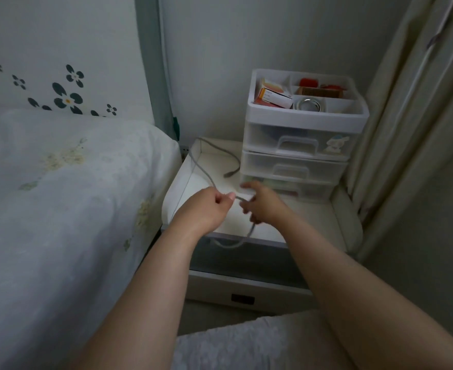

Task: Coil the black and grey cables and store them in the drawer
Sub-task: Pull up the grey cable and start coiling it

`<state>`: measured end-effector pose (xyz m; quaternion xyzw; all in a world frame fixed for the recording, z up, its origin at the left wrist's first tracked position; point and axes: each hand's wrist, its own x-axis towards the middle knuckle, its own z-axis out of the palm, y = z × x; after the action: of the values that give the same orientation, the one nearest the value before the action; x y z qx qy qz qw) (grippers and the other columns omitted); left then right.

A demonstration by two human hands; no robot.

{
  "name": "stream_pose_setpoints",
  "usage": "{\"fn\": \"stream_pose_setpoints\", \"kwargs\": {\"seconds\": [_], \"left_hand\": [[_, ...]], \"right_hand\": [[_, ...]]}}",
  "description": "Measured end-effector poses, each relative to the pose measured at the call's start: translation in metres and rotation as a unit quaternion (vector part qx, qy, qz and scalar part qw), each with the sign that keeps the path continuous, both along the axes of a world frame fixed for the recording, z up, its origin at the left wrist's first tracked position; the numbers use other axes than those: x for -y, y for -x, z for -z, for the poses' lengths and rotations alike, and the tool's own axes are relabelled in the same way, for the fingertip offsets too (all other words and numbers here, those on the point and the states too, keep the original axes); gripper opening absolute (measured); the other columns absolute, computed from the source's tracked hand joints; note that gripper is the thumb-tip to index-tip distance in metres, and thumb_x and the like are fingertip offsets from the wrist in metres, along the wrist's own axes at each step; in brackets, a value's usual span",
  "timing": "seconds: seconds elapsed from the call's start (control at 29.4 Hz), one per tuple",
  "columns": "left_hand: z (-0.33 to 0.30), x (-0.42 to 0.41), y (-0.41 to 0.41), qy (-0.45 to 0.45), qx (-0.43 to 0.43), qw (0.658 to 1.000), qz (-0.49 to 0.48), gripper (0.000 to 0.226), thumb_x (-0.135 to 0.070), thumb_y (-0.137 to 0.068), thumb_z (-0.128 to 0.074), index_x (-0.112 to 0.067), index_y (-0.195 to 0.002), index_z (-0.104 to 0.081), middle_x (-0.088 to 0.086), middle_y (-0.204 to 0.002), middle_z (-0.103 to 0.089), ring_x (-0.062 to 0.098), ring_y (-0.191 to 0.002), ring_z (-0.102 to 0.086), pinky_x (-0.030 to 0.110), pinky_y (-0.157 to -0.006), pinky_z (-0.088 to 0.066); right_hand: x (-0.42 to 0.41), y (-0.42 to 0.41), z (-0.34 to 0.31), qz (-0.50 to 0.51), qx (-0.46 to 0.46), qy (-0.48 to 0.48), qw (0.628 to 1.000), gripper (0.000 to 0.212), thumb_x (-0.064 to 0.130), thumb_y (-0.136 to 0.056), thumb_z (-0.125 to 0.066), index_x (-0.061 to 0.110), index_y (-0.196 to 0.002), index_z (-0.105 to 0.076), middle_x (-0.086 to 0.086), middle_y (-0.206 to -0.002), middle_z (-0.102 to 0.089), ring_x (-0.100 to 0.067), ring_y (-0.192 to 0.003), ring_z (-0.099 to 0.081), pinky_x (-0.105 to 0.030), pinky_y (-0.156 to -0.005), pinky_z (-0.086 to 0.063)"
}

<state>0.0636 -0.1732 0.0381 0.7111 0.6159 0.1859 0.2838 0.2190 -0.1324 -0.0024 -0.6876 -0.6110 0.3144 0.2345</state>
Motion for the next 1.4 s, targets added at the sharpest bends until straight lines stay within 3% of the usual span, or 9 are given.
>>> {"fn": "stream_pose_setpoints", "kwargs": {"seconds": [0.17,0.34,0.48,0.54,0.65,0.82,1.06,1.23,1.4], "left_hand": [[-0.012,0.012,0.005,0.111,0.081,0.985,0.103,0.05,-0.052,-0.098,-0.032,-0.014,-0.107,-0.062,-0.004,-0.093,-0.073,0.013,-0.095,-0.065,0.033,-0.095,-0.045],[-0.027,0.02,0.027,0.082,0.364,0.927,0.046,0.033,-0.041,-0.097,-0.046,-0.015,-0.083,-0.059,-0.008,-0.05,-0.043,0.009,-0.046,-0.041,0.021,-0.047,-0.044],[-0.026,0.009,0.05,0.162,0.639,0.752,-0.015,0.043,-0.04,-0.101,-0.036,-0.011,-0.081,-0.061,-0.008,-0.045,-0.034,0.004,-0.034,-0.025,0.015,-0.032,-0.021],[-0.024,0.008,0.056,0.196,0.729,0.656,-0.022,0.042,-0.032,-0.098,-0.032,-0.006,-0.089,-0.064,-0.007,-0.045,-0.034,0.004,-0.033,-0.025,0.016,-0.032,-0.019],[-0.021,0.009,0.06,0.196,0.77,0.606,-0.036,0.039,-0.024,-0.097,-0.031,-0.003,-0.1,-0.064,-0.007,-0.048,-0.038,0.004,-0.034,-0.028,0.015,-0.034,-0.024],[-0.022,0.013,0.061,0.143,0.762,0.623,-0.104,0.04,-0.038,-0.101,-0.039,-0.008,-0.098,-0.065,-0.009,-0.045,-0.04,0.005,-0.033,-0.033,0.013,-0.035,-0.028],[-0.02,0.013,0.059,0.053,0.679,0.723,-0.116,0.044,-0.035,-0.104,-0.03,-0.006,-0.112,-0.062,-0.006,-0.053,-0.047,0.004,-0.042,-0.036,0.016,-0.04,-0.032],[-0.019,0.015,0.062,0.027,0.621,0.779,-0.085,0.027,-0.017,-0.105,-0.028,-0.009,-0.091,-0.051,0.01,-0.118,-0.066,0.024,-0.094,-0.072,0.032,-0.08,-0.058],[-0.016,0.013,0.065,0.009,0.558,0.815,-0.156,0.034,-0.023,-0.101,-0.033,-0.014,-0.071,-0.046,0.007,-0.105,-0.071,0.007,-0.04,-0.037,0.016,-0.036,-0.027]], "right_hand": [[0.017,0.031,-0.051,0.03,-0.261,-0.048,0.964,0.015,0.01,-0.093,-0.053,0.011,-0.102,-0.065,-0.004,-0.074,-0.063,-0.014,-0.059,-0.059,-0.025,-0.054,-0.052],[0.036,0.035,-0.035,0.019,-0.319,-0.061,0.946,0.029,0.03,-0.097,-0.046,0.018,-0.083,-0.069,0.0,-0.08,-0.065,-0.017,-0.079,-0.057,-0.033,-0.073,-0.049],[0.045,0.041,-0.034,-0.042,-0.227,-0.1,0.968,0.045,0.046,-0.098,-0.036,0.019,-0.07,-0.06,-0.005,-0.096,-0.068,-0.018,-0.097,-0.06,-0.028,-0.087,-0.043],[0.048,0.047,-0.036,-0.041,-0.248,-0.119,0.96,0.041,0.039,-0.099,-0.039,0.017,-0.07,-0.056,-0.002,-0.075,-0.064,-0.02,-0.078,-0.062,-0.032,-0.078,-0.05],[0.046,0.055,-0.032,0.0,-0.147,-0.152,0.977,0.03,0.038,-0.099,-0.038,0.019,-0.083,-0.055,0.005,-0.068,-0.051,-0.013,-0.065,-0.05,-0.029,-0.061,-0.046],[0.048,0.063,-0.028,-0.004,0.027,-0.178,0.984,0.02,0.043,-0.099,-0.036,0.025,-0.096,-0.046,0.004,-0.076,-0.056,-0.021,-0.072,-0.057,-0.039,-0.067,-0.051],[0.059,0.077,-0.027,-0.099,0.127,-0.152,0.975,0.021,0.04,-0.099,-0.038,0.022,-0.102,-0.05,0.001,-0.079,-0.059,-0.025,-0.076,-0.058,-0.032,-0.061,-0.043],[0.073,0.079,-0.024,-0.219,0.156,-0.139,0.953,0.035,0.032,-0.099,-0.04,0.031,-0.134,-0.039,-0.003,-0.106,-0.066,-0.023,-0.089,-0.06,-0.036,-0.074,-0.05],[0.066,0.073,-0.023,-0.213,0.156,-0.162,0.951,0.027,0.038,-0.098,-0.042,0.027,-0.121,-0.052,-0.003,-0.106,-0.067,-0.025,-0.095,-0.06,-0.036,-0.078,-0.048]]}}
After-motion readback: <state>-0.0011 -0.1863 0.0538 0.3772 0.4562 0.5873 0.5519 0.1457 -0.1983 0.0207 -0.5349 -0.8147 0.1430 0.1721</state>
